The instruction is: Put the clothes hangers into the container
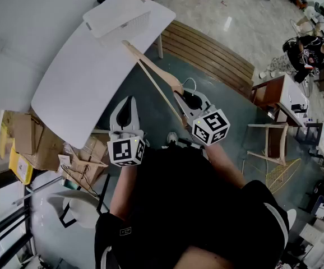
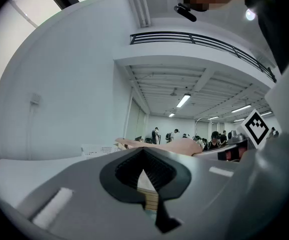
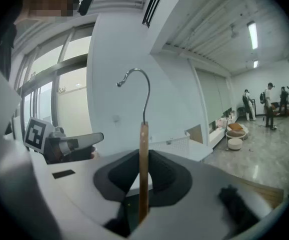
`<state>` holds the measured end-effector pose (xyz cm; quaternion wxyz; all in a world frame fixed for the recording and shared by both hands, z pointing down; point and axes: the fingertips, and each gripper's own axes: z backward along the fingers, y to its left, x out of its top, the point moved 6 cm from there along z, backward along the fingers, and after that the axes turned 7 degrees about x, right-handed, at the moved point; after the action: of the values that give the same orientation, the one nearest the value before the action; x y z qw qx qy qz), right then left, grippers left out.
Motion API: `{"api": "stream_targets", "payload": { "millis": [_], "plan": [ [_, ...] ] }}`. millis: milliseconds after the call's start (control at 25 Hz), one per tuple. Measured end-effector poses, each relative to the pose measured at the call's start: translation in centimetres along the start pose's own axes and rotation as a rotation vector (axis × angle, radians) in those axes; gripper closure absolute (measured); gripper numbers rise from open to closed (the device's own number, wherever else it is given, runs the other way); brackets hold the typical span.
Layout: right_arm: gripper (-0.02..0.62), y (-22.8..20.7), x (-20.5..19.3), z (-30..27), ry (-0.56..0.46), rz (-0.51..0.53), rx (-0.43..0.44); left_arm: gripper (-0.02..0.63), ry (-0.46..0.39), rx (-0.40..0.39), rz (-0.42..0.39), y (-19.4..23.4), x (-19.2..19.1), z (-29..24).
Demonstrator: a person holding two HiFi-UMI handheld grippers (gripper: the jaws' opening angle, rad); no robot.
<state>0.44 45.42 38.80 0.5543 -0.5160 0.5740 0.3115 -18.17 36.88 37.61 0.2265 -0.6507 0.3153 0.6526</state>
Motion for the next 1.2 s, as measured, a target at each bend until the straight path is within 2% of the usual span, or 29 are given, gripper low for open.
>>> {"api": "stream_targets", "payload": {
  "millis": [720,1040,1200],
  "plan": [
    [0.534,-2.0,-0.1,2.3,-0.017,-0.017,0.004,0.600,-0.002,0.037,-0.025,-1.9,-0.1,-0.7],
    [0.534,-5.1,-0.8,3.7,-0.007,-0.033,0.044,0.600,0.023,0.079,-0.029,-4.7,-0.9,-2.1],
    [0.534,-6.7,-1.2,4.3,0.005,-0.036,0.084,0.600,0.035,0.129,-0.046,-6.1,-1.4,-2.3]
  ]
}}
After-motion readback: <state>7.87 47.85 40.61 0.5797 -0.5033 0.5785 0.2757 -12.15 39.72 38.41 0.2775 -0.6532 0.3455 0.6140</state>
